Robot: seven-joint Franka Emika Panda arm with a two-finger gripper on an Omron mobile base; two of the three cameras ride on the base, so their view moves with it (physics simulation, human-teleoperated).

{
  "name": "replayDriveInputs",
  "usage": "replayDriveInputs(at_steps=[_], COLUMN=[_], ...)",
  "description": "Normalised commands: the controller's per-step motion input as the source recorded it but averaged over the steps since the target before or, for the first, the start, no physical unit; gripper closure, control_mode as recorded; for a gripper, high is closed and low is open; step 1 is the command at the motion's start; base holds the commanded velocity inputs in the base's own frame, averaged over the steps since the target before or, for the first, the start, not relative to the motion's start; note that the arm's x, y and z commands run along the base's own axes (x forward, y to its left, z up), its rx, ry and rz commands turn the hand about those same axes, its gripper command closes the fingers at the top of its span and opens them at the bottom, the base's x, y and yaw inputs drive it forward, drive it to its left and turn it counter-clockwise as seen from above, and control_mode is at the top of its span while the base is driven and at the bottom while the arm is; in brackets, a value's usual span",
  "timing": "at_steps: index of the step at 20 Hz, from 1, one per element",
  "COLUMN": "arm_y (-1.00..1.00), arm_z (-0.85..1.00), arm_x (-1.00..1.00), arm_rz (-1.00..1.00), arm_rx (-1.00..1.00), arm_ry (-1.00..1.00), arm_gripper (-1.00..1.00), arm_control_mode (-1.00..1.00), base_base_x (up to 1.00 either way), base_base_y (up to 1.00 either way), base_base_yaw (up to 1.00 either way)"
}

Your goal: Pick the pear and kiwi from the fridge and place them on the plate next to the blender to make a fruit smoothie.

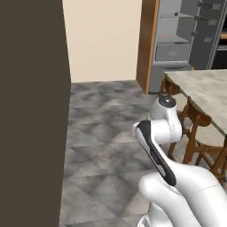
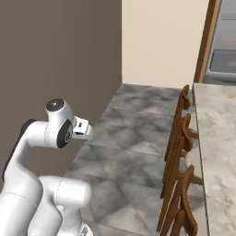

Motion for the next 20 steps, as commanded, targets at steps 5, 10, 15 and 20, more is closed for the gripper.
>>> replayDriveInputs(at_steps=[5,10,15,20], arm_y=[0.0,0.0,0.0,0.0], arm_z=[0.0,0.0,0.0,0.0], arm_x=[0.0,0.0,0.0,0.0], arm_rz=[0.0,0.0,0.0,0.0], arm_rx=[0.0,0.0,0.0,0.0], arm_ry=[0.0,0.0,0.0,0.0], arm_gripper=[-1.0,-1.0,-1.0,-1.0], arm_control_mode=[1.0,1.0,1.0,1.0], base_base_x=[1.0,1.0,1.0,1.0], base_base_y=[0.67,0.22,0.0,0.0], base_base_yaw=[-0.28,-0.2,-0.21,-0.19])
